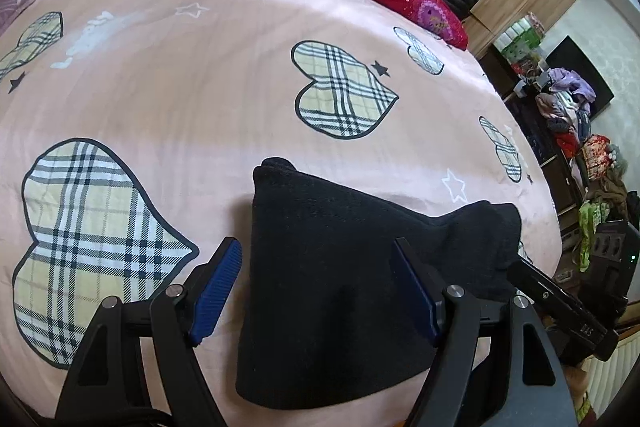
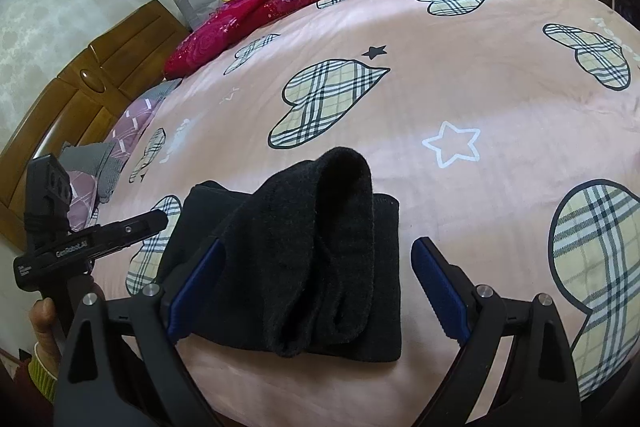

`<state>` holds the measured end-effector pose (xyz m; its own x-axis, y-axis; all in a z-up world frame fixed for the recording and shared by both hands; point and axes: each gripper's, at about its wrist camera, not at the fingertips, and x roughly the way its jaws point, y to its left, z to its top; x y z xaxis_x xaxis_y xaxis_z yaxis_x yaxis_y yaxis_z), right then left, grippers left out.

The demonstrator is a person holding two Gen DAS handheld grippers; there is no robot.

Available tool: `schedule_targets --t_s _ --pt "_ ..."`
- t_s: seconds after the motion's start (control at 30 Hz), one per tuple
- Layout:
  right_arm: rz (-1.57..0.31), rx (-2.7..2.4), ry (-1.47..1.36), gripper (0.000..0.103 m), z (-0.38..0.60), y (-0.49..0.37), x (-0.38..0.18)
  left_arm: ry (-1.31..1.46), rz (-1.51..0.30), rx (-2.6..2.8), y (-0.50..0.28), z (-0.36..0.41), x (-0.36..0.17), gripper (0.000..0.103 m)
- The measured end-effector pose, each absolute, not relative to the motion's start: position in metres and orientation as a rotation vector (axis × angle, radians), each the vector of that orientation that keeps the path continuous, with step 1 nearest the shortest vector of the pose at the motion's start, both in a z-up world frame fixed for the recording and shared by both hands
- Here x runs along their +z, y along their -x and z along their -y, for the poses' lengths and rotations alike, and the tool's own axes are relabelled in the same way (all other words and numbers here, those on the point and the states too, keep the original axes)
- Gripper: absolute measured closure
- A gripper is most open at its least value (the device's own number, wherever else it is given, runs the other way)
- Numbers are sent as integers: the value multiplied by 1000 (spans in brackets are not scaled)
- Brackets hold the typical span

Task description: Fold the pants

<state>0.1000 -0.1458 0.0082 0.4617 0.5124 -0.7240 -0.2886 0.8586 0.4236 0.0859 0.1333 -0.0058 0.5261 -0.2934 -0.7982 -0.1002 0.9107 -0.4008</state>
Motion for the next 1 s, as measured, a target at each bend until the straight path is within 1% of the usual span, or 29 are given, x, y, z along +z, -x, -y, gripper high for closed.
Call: schedule_targets --t_s 0.37,1.0 --pt "-1039 450 -226 9 147 -104 -18 432 -1081 -122 -105 -131 -27 26" --pt "-1071 401 -201 9 176 -103 -42 450 -1121 -60 -131 -134 -58 25"
